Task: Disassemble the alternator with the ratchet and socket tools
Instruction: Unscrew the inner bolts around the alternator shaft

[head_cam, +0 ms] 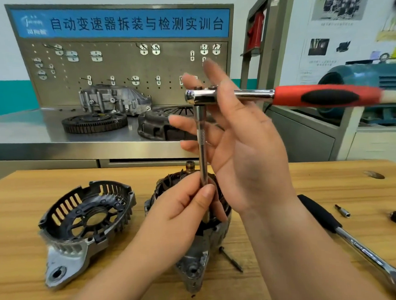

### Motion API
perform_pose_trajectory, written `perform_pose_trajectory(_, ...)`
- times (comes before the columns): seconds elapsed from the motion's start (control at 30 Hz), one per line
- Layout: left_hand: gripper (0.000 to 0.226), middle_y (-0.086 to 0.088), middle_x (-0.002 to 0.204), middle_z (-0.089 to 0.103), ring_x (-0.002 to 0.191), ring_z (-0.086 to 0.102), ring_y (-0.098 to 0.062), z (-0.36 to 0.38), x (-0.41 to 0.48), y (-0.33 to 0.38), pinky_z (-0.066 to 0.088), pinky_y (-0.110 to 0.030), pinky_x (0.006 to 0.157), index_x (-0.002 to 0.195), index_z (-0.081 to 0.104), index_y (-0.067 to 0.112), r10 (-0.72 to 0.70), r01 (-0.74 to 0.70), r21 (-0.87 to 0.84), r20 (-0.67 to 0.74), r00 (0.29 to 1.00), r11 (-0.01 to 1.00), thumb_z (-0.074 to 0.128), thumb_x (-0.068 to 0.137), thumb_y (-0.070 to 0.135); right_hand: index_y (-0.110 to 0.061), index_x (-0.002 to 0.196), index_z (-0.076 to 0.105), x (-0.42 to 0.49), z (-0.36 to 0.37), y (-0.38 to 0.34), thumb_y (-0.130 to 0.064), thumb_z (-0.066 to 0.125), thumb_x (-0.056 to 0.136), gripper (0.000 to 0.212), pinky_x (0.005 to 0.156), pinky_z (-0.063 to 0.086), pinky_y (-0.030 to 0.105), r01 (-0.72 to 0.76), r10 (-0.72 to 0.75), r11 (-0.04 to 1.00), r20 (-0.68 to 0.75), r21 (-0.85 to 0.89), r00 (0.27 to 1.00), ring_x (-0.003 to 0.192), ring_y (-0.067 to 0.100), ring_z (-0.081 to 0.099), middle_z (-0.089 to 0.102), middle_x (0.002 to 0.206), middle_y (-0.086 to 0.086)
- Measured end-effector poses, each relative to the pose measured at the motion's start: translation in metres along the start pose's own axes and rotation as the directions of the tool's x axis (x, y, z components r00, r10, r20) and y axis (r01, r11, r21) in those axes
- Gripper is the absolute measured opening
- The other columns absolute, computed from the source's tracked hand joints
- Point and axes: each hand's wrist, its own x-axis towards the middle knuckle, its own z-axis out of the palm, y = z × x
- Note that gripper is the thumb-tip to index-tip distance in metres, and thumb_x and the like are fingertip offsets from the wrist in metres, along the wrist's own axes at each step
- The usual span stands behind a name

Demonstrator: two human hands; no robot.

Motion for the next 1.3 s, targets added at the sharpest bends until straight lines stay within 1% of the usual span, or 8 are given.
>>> perform_pose_trajectory(0.13, 0.031, 0.012, 0.1, 0.07, 0.092, 0.063, -0.001, -0.0033, 0.0005, -0.0025, 0.047, -0.01, 0.079, 0.101, 0.061, 0.032, -0.008, 0.011, -0.058, 0.054, 0.999, 0.998, 0.039, 0.087, 0.05, -0.01, 0.115, 0.06, 0.0023, -0.003, -0.0004, -0.043, 0.033, 0.1, 0.045, 0.055, 0.052, 0.024, -0.158, 0.158, 0.985, 0.007, 0.065, 0.987, 0.067, 0.018, 0.069, 0.075, 0.094, 0.004)
perform_pose_trajectory(0.2, 0.034, 0.008, 0.1, 0.071, 0.094, 0.064, -0.005, -0.0042, 0.0013, -0.0036, 0.049, -0.016, 0.082, 0.103, 0.06, 0.027, 0.003, -0.001, -0.025, 0.072, 0.997, 1.0, 0.039, 0.088, 0.049, -0.005, 0.116, 0.057, 0.0029, -0.0039, 0.0011, -0.044, 0.032, 0.101, 0.049, 0.054, 0.052, 0.023, -0.181, 0.181, 0.979, 0.011, 0.096, 0.984, 0.066, 0.018, 0.068, 0.075, 0.092, 0.005)
perform_pose_trajectory(0.3, 0.036, 0.007, 0.096, 0.071, 0.092, 0.064, -0.014, -0.0041, 0.0017, -0.0044, 0.049, -0.029, 0.084, 0.101, 0.061, 0.025, 0.014, -0.015, 0.025, 0.045, 0.999, 1.0, 0.039, 0.087, 0.05, -0.013, 0.103, 0.067, 0.0012, 0.0002, 0.0031, -0.042, 0.048, 0.092, 0.036, 0.055, 0.054, 0.023, -0.125, 0.127, 0.987, -0.011, 0.1, 0.992, 0.072, 0.018, 0.069, 0.074, 0.098, 0.01)
perform_pose_trajectory(0.4, 0.036, 0.011, 0.092, 0.071, 0.088, 0.064, -0.011, -0.0027, 0.0017, -0.0035, 0.05, -0.028, 0.079, 0.099, 0.061, 0.027, 0.014, -0.014, 0.051, -0.004, 1.0, 0.999, 0.039, 0.084, 0.052, -0.028, 0.098, 0.071, -0.0005, 0.0034, 0.0043, -0.03, 0.056, 0.089, 0.018, 0.06, 0.054, 0.023, -0.015, 0.016, 0.999, -0.032, 0.036, 0.999, 0.083, 0.015, 0.067, 0.073, 0.105, 0.001)
perform_pose_trajectory(0.53, 0.028, 0.012, 0.09, 0.072, 0.086, 0.065, -0.008, -0.0035, 0.0039, -0.0036, 0.05, -0.025, 0.076, 0.096, 0.062, 0.029, 0.002, -0.001, 0.084, -0.012, 1.0, 0.996, 0.042, 0.087, 0.047, -0.029, 0.108, 0.066, -0.0007, 0.0037, 0.0024, -0.022, 0.053, 0.091, 0.023, 0.062, 0.054, 0.022, 0.065, -0.065, 0.997, -0.012, 0.032, 0.998, 0.085, 0.015, 0.066, 0.069, 0.114, -0.006)
perform_pose_trajectory(0.8, 0.039, 0.009, 0.092, 0.072, 0.086, 0.064, -0.021, -0.0047, 0.0007, -0.0007, 0.049, -0.038, 0.078, 0.099, 0.062, 0.029, -0.017, 0.016, 0.022, 0.047, 0.999, 1.0, 0.038, 0.085, 0.056, -0.011, 0.111, 0.059, 0.0017, -0.002, -0.0002, -0.041, 0.033, 0.099, 0.041, 0.056, 0.052, 0.024, -0.14, 0.136, 0.982, 0.035, 0.123, 0.99, 0.066, 0.018, 0.069, 0.075, 0.094, 0.005)
perform_pose_trajectory(1.1, 0.029, 0.008, 0.079, 0.071, 0.078, 0.066, -0.015, -0.0035, 0.0028, -0.0007, 0.052, -0.042, 0.076, 0.088, 0.064, 0.018, -0.008, 0.007, 0.097, 0.007, 1.0, 0.995, 0.044, 0.09, 0.038, -0.029, 0.114, 0.063, 0.0001, 0.0003, 0.0007, -0.019, 0.053, 0.09, 0.028, 0.064, 0.053, 0.023, 0.11, -0.108, 0.993, 0.044, -0.04, 0.993, 0.087, 0.017, 0.067, 0.068, 0.118, -0.001)
perform_pose_trajectory(1.3, 0.035, 0.004, 0.081, 0.071, 0.077, 0.065, -0.022, -0.0049, 0.002, -0.0005, 0.051, -0.046, 0.076, 0.088, 0.063, 0.026, -0.021, 0.02, 0.022, 0.036, 0.999, 1.0, 0.041, 0.086, 0.053, -0.025, 0.119, 0.06, 0.0006, -0.0013, -0.0006, -0.032, 0.043, 0.095, 0.03, 0.062, 0.054, 0.024, -0.01, 0.009, 1.0, 0.051, 0.019, 0.999, 0.077, 0.018, 0.07, 0.07, 0.117, -0.001)
